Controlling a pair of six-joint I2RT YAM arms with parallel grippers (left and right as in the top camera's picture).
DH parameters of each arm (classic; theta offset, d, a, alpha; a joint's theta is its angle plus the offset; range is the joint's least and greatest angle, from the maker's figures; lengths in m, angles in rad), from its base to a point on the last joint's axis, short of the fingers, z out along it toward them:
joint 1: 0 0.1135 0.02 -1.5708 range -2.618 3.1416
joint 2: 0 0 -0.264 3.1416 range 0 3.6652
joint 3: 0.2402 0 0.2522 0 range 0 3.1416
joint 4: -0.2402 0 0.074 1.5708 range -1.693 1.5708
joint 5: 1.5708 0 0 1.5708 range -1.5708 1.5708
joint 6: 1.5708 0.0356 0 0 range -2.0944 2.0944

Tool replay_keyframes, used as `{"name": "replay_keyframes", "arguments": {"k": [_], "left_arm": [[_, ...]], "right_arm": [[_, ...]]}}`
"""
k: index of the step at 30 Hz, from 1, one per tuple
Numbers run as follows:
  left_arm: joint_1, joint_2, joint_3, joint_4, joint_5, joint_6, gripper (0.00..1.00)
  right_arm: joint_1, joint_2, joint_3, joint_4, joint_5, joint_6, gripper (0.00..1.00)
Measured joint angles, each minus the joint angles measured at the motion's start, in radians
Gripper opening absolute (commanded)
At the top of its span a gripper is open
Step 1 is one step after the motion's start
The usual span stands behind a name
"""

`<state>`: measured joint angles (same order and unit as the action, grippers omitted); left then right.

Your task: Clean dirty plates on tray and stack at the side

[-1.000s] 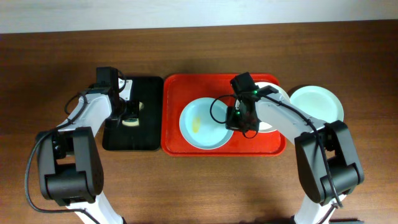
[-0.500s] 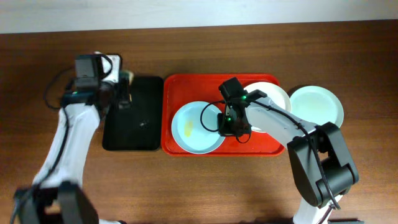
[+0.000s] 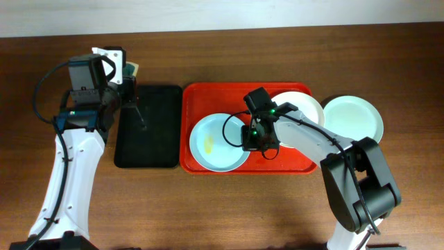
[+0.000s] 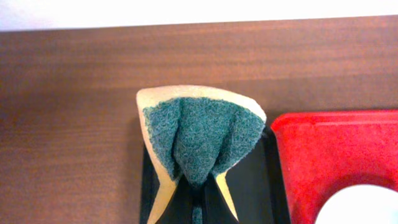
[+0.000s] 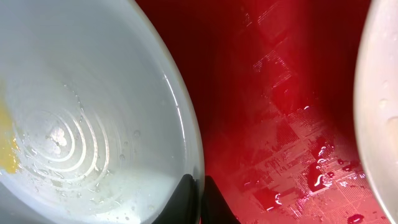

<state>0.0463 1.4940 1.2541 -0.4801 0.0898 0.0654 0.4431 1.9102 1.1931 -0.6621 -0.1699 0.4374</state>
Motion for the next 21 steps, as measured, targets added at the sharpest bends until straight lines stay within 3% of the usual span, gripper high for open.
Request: {"name": "replay_keyframes", "arguments": {"k": [14,21], "left_arm": [[0.000,0.051,0.000,-0.032,0.006,0.000,0.00],[0.000,0.055,0.000,-0.032,0.008,0.000,0.00]], "right_arm": [[0.000,0.000,0.013,-0.047,0.002,-0.019,0.18],[0.000,0.000,0.034,-0.047,0.031,-0.022,0.12]]}}
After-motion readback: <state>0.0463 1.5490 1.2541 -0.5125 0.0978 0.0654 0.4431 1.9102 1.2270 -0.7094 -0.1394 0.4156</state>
